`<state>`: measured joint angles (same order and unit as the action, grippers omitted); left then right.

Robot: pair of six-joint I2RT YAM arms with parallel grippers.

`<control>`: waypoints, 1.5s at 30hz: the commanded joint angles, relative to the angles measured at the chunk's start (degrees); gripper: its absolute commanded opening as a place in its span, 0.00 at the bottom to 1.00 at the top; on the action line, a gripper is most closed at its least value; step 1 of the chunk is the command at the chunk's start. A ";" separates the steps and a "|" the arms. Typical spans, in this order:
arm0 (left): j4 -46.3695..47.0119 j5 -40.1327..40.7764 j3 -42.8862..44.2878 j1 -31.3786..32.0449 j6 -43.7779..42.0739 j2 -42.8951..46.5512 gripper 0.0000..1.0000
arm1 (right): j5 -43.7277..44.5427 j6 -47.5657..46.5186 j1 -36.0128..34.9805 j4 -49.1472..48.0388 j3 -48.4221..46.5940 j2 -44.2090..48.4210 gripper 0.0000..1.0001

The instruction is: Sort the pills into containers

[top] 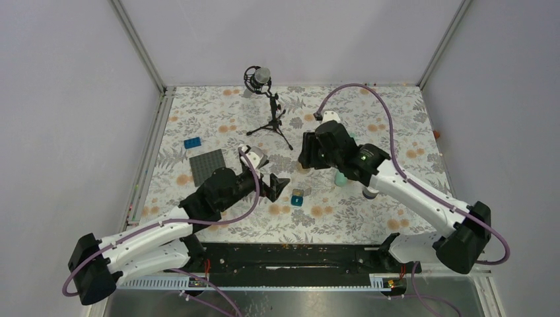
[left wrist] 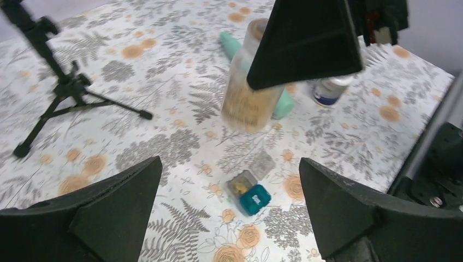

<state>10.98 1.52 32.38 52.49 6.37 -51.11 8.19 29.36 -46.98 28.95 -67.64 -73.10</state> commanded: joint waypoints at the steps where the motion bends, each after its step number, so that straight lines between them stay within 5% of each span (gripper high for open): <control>1: 5.23 13.77 -2.58 -0.24 4.17 3.16 0.99 | 11.89 -1.77 5.27 -7.26 1.51 -3.99 0.19; 7: 3.42 19.39 -5.39 -2.80 15.10 1.71 0.98 | 14.06 -4.37 10.01 -22.42 7.75 -10.90 0.25; 16: 6.71 8.48 -11.41 -6.89 32.52 -3.84 0.88 | 11.79 -1.39 13.14 -24.80 5.54 -22.87 0.29; 19: 9.20 4.71 -11.90 -7.05 34.84 -7.24 0.86 | 11.69 -0.21 13.15 -24.14 5.80 -24.17 0.41; 23: 12.26 0.69 -11.47 -7.10 37.04 -12.78 0.79 | 11.96 0.01 13.15 -21.80 5.67 -23.56 0.69; 28: 16.58 -2.78 -11.07 -7.06 39.47 -17.40 0.70 | 12.06 -2.52 13.44 -15.41 4.49 -17.39 0.85; 31: 19.04 -3.50 -11.11 -7.13 39.60 -19.92 0.59 | 12.06 -4.50 13.65 -11.81 4.72 -12.54 0.83; 35: 21.86 -3.97 -11.15 -7.05 39.30 -23.79 0.42 | 7.30 -6.41 13.59 -9.86 9.69 -6.39 0.68; 39: 27.11 -7.52 -11.06 -6.51 40.12 -27.50 0.41 | -5.02 -5.77 13.58 -10.50 15.46 -2.43 0.54; 45: 30.15 -8.77 -9.75 -4.43 42.87 -33.16 0.41 | -17.72 0.36 13.58 -17.11 23.87 0.64 0.49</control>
<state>33.89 -4.64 20.64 46.81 46.81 -81.76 1.63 25.71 -33.63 15.59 -47.83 -74.28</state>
